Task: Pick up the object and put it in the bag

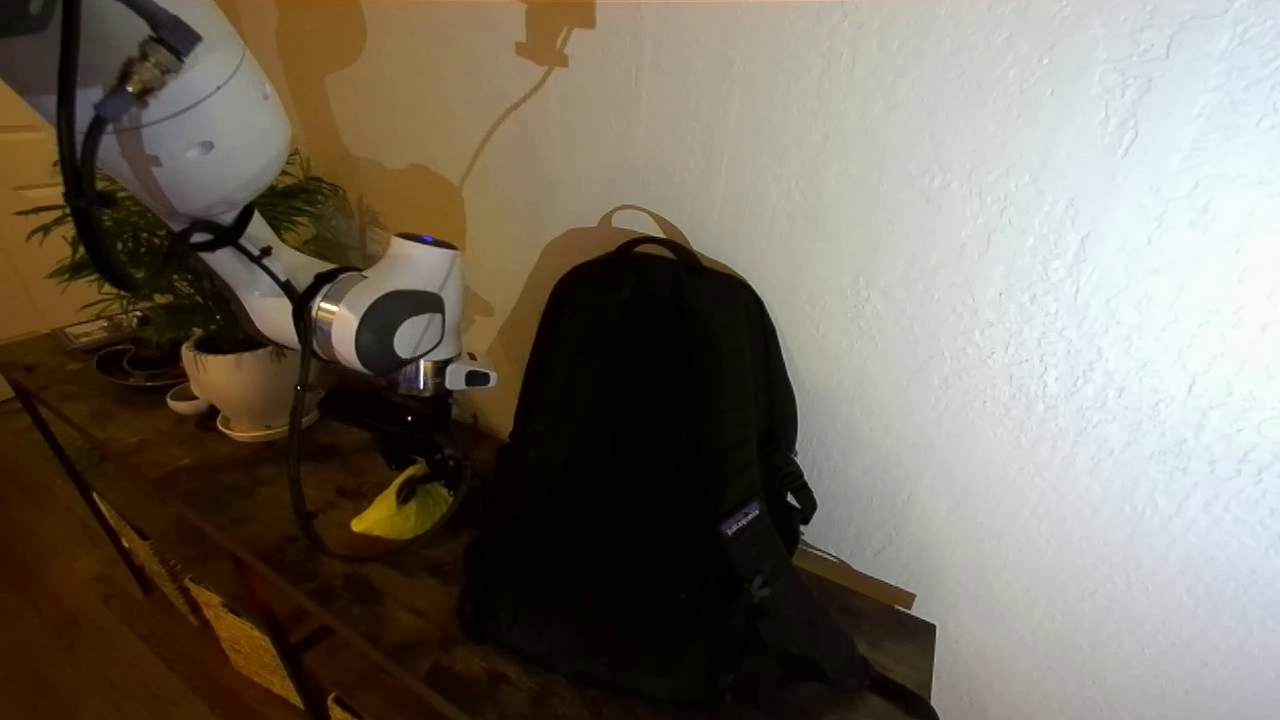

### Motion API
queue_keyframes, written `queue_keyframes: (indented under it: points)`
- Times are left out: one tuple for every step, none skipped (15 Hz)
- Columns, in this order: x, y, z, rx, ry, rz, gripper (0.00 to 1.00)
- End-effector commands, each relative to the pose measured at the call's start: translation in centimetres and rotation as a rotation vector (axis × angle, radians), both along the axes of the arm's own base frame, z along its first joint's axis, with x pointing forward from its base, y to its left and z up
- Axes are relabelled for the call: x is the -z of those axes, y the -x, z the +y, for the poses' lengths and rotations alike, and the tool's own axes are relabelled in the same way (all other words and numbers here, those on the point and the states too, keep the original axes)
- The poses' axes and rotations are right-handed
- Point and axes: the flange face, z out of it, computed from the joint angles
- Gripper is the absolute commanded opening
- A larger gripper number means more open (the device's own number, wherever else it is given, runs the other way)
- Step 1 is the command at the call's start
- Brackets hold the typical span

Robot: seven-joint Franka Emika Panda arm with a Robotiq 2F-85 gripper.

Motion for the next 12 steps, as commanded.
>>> queue_keyframes:
  points:
    - [-4.7,1.3,-0.4,-0.028,0.045,-0.031,0.06]
    - [-5.6,1.4,-0.3,-0.033,0.056,-0.041,0.07]
    - [-6.4,1.4,-0.3,-0.041,0.064,-0.050,0.06]
    - [-7.5,1.4,-0.1,-0.051,0.079,-0.061,0.06]
    - [-8.3,1.5,0.0,-0.061,0.089,-0.071,0.06]
    - [-9.5,1.5,0.0,-0.065,0.105,-0.084,0.06]
    - [-10.3,1.5,0.1,-0.070,0.115,-0.092,0.06]
    - [-11.4,1.5,0.2,-0.072,0.129,-0.107,0.07]
    - [-12.2,1.5,0.3,-0.073,0.140,-0.118,0.07]
    - [-13.3,1.5,0.3,-0.071,0.158,-0.133,0.06]
    - [-14.2,1.5,0.3,-0.069,0.174,-0.145,0.06]
    - [-15.2,1.5,0.2,-0.068,0.185,-0.155,0.06]
